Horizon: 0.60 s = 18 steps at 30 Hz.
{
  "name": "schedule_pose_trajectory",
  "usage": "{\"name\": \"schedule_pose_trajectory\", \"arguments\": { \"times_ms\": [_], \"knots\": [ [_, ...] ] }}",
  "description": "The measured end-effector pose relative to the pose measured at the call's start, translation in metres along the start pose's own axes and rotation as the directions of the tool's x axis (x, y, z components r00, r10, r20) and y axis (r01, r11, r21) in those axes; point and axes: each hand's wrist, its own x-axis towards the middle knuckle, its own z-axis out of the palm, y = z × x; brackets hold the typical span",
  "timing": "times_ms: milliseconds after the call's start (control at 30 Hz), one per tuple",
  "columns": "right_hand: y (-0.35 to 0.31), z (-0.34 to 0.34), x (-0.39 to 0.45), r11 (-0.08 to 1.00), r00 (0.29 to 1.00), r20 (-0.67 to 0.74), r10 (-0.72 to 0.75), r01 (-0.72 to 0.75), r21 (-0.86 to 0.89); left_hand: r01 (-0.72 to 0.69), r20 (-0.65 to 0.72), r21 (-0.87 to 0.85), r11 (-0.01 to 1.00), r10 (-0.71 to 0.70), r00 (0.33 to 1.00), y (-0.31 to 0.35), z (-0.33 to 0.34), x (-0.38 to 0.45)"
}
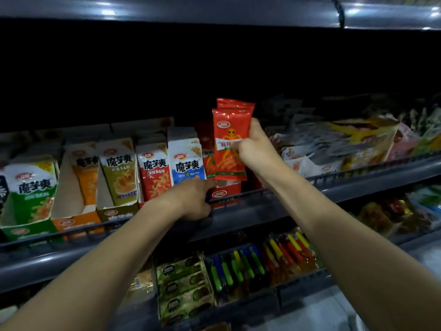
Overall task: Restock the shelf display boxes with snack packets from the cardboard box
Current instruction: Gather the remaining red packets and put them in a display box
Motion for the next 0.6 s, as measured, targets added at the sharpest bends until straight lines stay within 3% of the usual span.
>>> {"name": "schedule_pose_trajectory", "arguments": {
  "times_ms": [133, 333, 467, 600],
  "knots": [
    [0.008, 0.024, 0.036, 0.994, 1.000, -0.006, 0.018, -0.019, -0.109, -0.049, -0.018, -0.001, 0.999, 0.049, 0.999, -0.005, 0.004, 0.002],
    [0.027, 0.027, 0.061, 0.897, 0.979, 0.156, 0.134, -0.053, -0.439, -0.064, -0.142, 0.110, 0.992, 0.079, 0.987, -0.008, 0.016, 0.000],
    [0.020, 0.018, 0.068, 0.703, 0.964, 0.263, 0.038, 0.162, -0.693, -0.075, -0.171, 0.103, 0.992, 0.092, 0.981, -0.011, 0.016, 0.003],
    [0.017, 0.019, 0.070, 0.498, 0.935, 0.347, -0.069, 0.334, -0.801, -0.081, -0.173, 0.101, 0.992, 0.097, 0.980, -0.012, 0.017, 0.003]
  ]
}}
